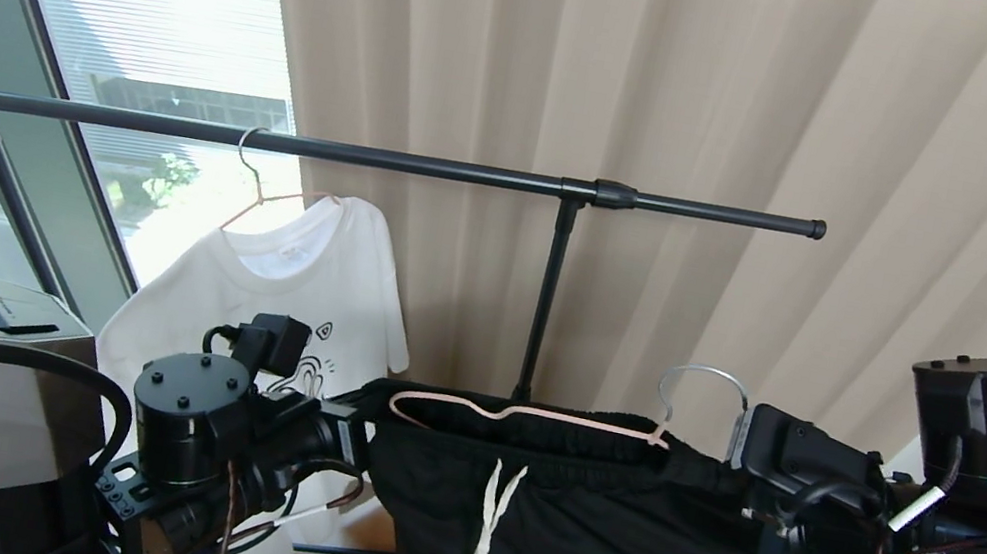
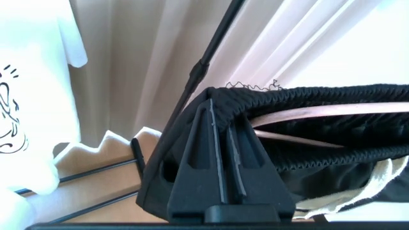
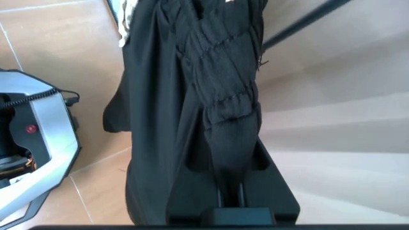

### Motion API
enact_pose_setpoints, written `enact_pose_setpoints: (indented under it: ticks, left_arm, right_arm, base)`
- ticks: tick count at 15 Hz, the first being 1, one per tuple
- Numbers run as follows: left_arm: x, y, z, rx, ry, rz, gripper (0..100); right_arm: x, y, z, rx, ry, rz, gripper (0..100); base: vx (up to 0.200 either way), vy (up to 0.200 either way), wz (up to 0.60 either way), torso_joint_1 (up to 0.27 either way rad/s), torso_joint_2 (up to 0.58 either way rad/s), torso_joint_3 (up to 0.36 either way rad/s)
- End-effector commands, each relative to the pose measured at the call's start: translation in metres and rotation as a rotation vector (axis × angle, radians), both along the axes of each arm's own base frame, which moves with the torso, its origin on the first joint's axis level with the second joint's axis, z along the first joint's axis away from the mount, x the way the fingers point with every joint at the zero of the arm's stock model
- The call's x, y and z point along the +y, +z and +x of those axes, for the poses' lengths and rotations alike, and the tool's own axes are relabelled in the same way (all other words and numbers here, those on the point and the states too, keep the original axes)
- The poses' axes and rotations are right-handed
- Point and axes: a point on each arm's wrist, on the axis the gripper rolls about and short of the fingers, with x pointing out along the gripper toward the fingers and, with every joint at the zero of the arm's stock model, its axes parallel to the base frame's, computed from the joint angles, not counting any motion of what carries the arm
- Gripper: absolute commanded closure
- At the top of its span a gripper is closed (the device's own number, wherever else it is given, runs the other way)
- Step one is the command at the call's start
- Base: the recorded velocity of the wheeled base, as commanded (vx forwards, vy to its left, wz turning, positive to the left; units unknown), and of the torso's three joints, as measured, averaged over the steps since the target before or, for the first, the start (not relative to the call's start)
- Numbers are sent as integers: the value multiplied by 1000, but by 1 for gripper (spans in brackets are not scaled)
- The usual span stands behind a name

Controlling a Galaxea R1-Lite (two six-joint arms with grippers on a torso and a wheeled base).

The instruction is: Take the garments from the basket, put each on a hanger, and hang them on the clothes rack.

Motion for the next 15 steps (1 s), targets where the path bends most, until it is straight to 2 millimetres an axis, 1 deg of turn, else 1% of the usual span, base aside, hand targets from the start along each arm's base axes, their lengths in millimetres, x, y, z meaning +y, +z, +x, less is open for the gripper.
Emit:
enact_pose_setpoints:
  ticks: [1,5,10,12,13,15]
  left_arm:
    - [0,2,0,-7,2,-4,100]
    - [1,4,-2,-15,0,5,100]
    - [7,5,1,-23,19,18,100]
    - [7,9,-1,-38,14,13,100]
    - [7,16,-1,-62,11,-1,100]
    - [4,34,-1,-96,1,-4,100]
  right_arm:
    - [0,-9,7,17,-15,-37,100]
    - [2,-16,17,-14,-46,-47,100]
    - [-7,-15,24,-28,-94,-52,100]
    - [-7,-17,25,-30,-111,-70,100]
    - [-6,-21,27,-24,-124,-88,100]
    - [-6,-21,27,-28,-137,-100,100]
  base:
    - [0,0,0,0,0,0]
    - [0,0,0,0,0,0]
    - [0,0,0,0,0,0]
    - [0,0,0,0,0,0]
    - [0,0,0,0,0,0]
    - [0,0,0,0,0,0]
